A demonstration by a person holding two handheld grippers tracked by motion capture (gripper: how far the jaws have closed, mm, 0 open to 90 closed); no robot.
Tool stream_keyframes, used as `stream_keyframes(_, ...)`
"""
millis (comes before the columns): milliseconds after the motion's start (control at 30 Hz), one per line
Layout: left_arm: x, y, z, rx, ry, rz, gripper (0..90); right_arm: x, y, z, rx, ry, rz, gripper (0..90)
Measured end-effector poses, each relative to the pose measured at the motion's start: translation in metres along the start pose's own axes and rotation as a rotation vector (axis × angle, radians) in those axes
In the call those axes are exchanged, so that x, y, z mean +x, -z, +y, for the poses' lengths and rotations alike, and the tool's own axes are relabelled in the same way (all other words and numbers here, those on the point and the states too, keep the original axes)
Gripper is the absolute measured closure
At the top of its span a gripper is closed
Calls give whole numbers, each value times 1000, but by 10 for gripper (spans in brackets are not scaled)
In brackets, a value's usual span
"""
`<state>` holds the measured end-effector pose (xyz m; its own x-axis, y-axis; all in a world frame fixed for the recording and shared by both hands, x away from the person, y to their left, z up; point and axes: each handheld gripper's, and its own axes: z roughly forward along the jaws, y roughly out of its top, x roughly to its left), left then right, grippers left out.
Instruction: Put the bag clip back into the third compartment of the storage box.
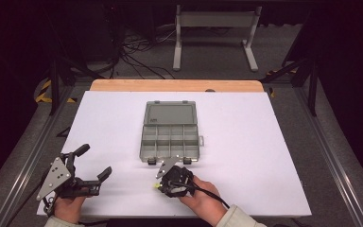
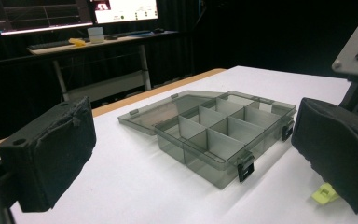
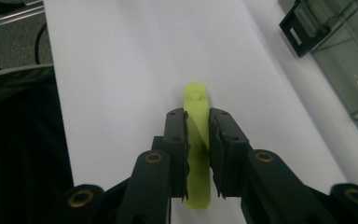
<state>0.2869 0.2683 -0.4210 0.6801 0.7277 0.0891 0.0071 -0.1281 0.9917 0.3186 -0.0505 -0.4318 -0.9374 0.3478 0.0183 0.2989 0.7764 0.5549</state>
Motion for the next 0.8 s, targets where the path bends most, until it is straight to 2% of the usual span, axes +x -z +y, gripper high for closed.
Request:
stream_keyframes(300, 0, 0, 0, 0, -3, 0, 4, 2, 20, 6, -58, 7, 6, 779)
stream_keyframes(800, 0, 0, 0, 2, -2, 1, 4, -7, 46, 13, -137, -4, 14, 779)
